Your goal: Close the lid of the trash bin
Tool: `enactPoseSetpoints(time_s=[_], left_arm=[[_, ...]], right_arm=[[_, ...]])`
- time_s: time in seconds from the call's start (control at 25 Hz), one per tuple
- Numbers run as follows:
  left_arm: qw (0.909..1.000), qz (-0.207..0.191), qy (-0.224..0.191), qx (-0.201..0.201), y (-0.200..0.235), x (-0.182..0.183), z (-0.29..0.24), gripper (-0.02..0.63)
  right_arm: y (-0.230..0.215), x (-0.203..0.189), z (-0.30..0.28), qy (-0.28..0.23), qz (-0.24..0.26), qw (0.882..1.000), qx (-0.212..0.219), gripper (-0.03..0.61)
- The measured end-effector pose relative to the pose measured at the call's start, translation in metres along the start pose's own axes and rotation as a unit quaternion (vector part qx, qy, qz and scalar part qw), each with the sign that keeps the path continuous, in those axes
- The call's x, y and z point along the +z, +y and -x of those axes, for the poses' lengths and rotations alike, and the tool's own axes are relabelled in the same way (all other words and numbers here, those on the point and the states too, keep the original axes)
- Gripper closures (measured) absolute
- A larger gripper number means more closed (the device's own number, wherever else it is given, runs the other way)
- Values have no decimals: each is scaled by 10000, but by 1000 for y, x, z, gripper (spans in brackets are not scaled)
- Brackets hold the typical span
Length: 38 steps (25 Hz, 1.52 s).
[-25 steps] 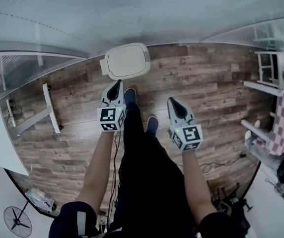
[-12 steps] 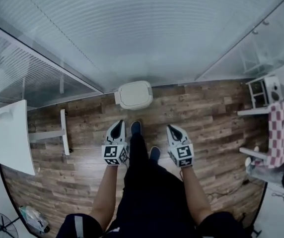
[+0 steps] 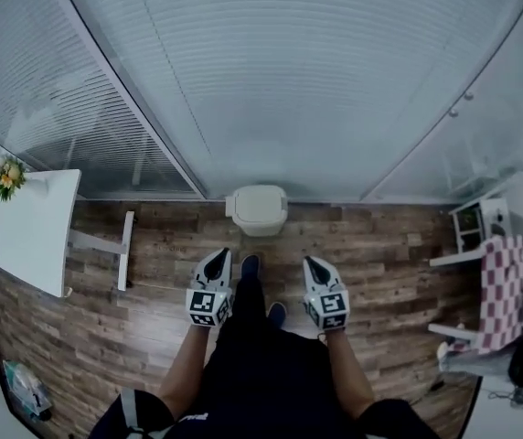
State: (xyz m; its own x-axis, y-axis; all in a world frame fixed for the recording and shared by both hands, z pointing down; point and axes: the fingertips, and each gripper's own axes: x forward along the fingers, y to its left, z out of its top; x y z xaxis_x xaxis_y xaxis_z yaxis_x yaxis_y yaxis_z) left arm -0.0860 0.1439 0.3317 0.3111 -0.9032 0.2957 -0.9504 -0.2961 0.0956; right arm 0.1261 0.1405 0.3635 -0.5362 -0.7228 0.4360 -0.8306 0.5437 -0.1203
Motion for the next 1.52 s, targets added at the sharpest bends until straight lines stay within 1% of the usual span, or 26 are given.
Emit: enactPoseSetpoints(time_s=[0.12,0.28,0.4,0.52,0.6,0.76,0.88,1.0,1.24,1.32,1.48,1.52], left_arm=[[9998,57,-141,110,-3,9,15,607],[9996,1,-244,148,-8,14,28,607],[9990,-92,-381,207,-1,21,39,607],[9984,119,-455,322,10,26,51,607],[9981,149,-481,354,11,30,54,606],[9978,80,-582,294,6,43,51,607],[9981,22,-585,216,2,47,52,607],[9984,-25,-515,236,6,44,57,607],[9982,50,-563,223,7,42,58,607],[9977,84,-605,277,11,42,60,607],[9971,95,-684,328,15,42,63,607],[9971,97,-686,327,15,42,63,607]], right_arm=[[-3,6,4,-104,64,9999,-24,574],[-5,16,6,-285,13,9996,-6,575],[-6,15,7,-371,37,9993,-42,575],[-3,19,16,-414,-109,9991,-66,575],[-2,20,22,-437,-169,9989,-72,575],[-3,29,25,-607,-177,9980,-38,575],[2,37,24,-698,-61,9975,-19,575],[10,41,23,-690,59,9976,62,575],[17,44,20,-780,148,9967,167,575],[19,42,19,-735,109,9970,194,575],[20,40,18,-775,-234,9963,300,575],[19,40,18,-774,-213,9963,294,575]])
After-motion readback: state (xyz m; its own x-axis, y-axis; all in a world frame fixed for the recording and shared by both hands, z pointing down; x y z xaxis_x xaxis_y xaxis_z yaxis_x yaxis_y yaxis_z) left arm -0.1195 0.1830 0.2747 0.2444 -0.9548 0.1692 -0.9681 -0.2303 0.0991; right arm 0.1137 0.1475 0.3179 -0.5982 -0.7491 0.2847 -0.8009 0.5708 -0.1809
